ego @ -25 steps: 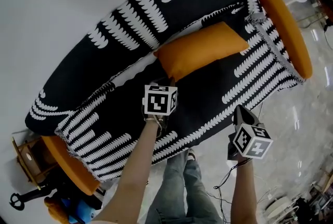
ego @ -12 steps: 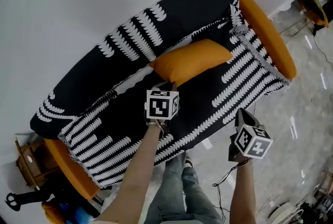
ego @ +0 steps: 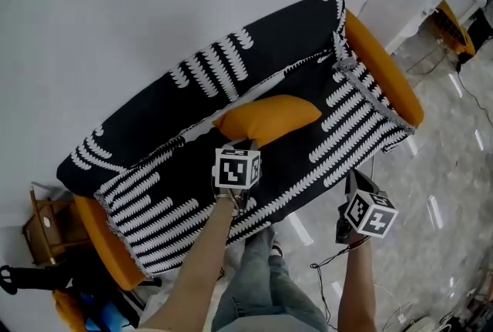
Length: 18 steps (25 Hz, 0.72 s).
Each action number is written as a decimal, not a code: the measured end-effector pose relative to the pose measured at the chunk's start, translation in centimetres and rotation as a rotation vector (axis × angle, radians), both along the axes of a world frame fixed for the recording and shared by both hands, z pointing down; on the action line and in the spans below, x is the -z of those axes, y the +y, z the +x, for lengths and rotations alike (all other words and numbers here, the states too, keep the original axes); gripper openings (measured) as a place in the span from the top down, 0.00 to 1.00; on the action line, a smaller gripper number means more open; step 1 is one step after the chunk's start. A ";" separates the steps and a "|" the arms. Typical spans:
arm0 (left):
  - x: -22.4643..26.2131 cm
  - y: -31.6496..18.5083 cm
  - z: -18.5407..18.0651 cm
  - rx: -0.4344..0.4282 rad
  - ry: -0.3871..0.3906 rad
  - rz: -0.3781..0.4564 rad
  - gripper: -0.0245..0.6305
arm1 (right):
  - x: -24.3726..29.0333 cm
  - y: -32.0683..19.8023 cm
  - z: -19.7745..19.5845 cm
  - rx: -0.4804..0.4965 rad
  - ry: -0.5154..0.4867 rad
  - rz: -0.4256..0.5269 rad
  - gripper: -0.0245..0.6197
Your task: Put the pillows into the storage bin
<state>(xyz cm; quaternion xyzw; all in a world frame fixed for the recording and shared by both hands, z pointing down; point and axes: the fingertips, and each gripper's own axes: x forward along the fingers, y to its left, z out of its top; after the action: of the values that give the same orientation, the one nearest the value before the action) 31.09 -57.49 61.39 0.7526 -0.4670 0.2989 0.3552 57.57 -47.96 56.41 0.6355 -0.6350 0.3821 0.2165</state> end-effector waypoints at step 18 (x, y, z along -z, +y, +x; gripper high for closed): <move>9.5 13.8 -4.0 0.110 -0.037 0.080 0.92 | 7.5 9.2 -1.9 0.040 -0.043 0.158 0.96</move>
<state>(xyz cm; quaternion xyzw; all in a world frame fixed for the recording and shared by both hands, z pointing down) 27.09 -43.70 51.84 0.7336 -0.5258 0.2739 0.3322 55.69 -38.74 48.93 0.6295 -0.6801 0.3402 0.1594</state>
